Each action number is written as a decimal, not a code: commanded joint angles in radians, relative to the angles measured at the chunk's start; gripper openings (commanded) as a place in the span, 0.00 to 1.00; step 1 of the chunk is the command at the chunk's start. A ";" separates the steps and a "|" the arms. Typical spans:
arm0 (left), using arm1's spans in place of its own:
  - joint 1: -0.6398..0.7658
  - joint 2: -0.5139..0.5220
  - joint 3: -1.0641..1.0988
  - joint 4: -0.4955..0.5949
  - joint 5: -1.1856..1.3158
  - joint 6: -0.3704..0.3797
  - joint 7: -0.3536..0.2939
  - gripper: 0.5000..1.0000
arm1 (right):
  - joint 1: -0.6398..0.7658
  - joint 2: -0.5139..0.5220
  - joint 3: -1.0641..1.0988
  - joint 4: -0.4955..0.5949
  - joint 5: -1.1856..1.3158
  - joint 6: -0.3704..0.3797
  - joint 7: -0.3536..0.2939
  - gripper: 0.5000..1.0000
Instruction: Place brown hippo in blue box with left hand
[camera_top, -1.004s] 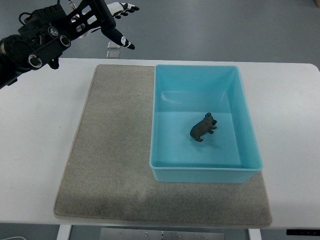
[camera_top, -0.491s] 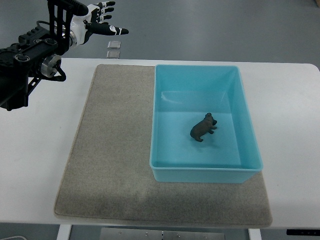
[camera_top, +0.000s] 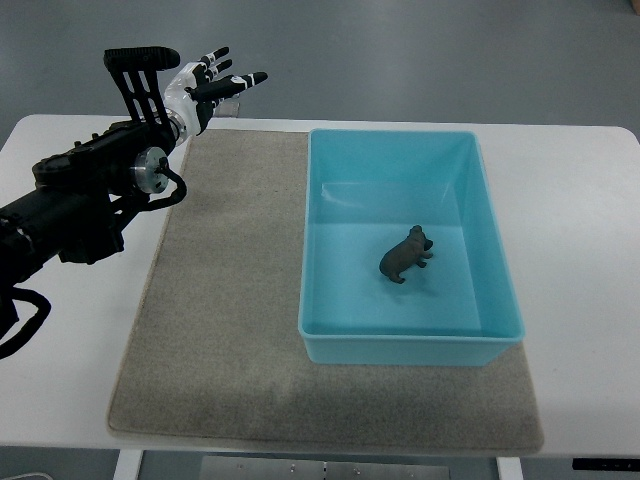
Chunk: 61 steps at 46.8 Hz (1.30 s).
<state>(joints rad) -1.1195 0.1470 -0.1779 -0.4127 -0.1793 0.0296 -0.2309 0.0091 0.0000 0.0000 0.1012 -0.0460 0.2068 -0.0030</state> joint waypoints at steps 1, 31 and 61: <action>0.021 -0.006 -0.044 -0.005 -0.002 -0.010 -0.039 0.99 | 0.000 0.000 0.000 0.000 0.000 0.000 0.000 0.87; 0.072 -0.021 -0.207 -0.005 0.009 -0.115 -0.067 0.99 | 0.000 0.000 0.000 0.000 0.000 0.000 0.000 0.87; 0.056 -0.023 -0.221 0.008 0.012 -0.108 -0.073 0.99 | 0.000 0.000 0.003 0.055 -0.005 0.023 0.000 0.87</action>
<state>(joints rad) -1.0613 0.1243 -0.3977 -0.4049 -0.1696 -0.0783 -0.3035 0.0092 -0.0004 0.0021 0.1103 -0.0453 0.2096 -0.0031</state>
